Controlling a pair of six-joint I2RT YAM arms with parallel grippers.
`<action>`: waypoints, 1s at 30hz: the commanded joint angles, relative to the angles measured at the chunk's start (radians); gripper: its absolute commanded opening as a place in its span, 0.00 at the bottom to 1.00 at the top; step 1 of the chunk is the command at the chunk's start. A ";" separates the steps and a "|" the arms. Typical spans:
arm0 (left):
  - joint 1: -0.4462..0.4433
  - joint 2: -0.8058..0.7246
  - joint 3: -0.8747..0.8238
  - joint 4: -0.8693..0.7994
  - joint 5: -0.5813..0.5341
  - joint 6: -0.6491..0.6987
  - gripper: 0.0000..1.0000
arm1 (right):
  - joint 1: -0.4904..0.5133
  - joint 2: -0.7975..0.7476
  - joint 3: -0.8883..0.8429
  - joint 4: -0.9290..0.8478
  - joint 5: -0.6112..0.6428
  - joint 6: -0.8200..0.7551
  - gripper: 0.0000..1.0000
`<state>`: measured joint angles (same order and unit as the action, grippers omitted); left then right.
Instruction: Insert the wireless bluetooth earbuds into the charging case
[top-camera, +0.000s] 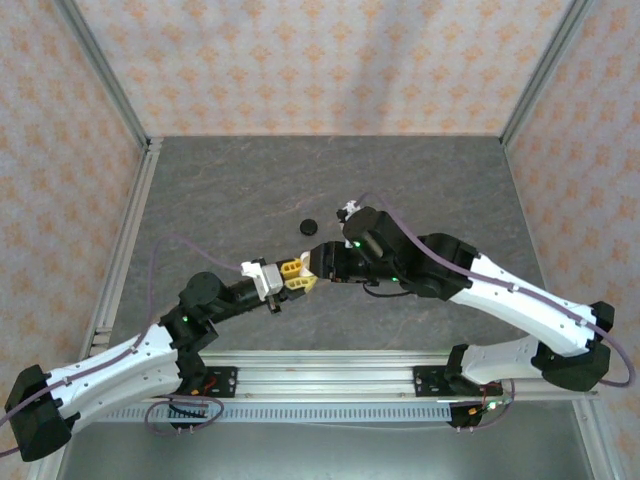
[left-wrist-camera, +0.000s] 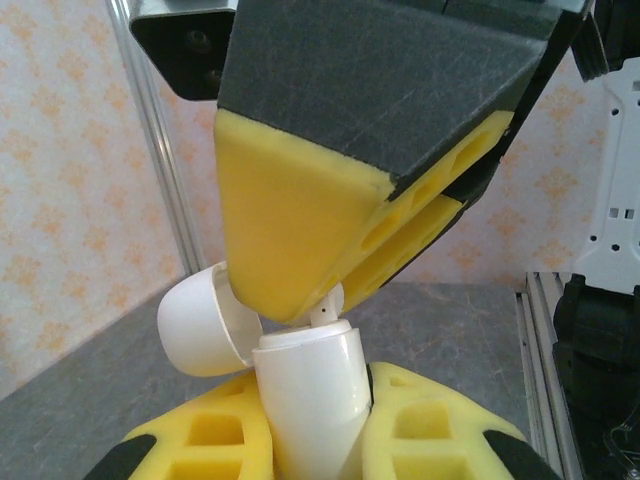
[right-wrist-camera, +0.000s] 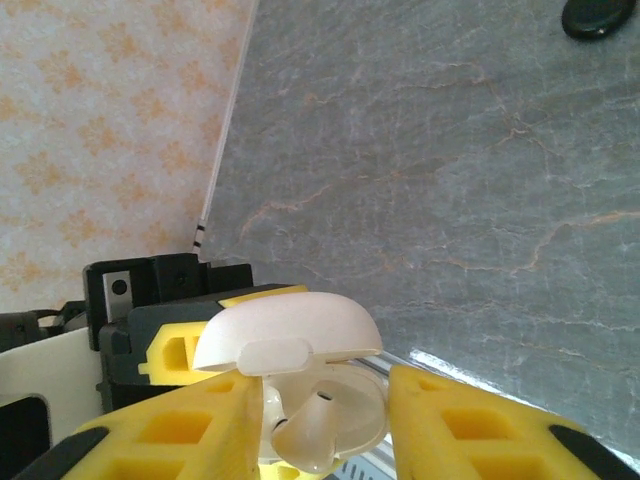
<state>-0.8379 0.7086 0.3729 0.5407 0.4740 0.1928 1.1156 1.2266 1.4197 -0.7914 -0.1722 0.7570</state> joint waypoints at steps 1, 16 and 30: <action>-0.009 -0.020 -0.005 0.028 -0.001 0.029 0.00 | 0.001 0.016 0.038 -0.003 -0.028 -0.014 0.34; -0.008 -0.027 -0.020 0.019 -0.022 0.034 0.00 | 0.013 0.027 0.060 -0.020 -0.041 -0.037 0.13; -0.008 -0.032 -0.041 0.036 -0.029 0.042 0.00 | 0.013 -0.008 0.056 -0.020 0.009 -0.051 0.11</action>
<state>-0.8383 0.6888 0.3481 0.5430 0.4622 0.2111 1.1168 1.2530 1.4532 -0.8158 -0.1852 0.7204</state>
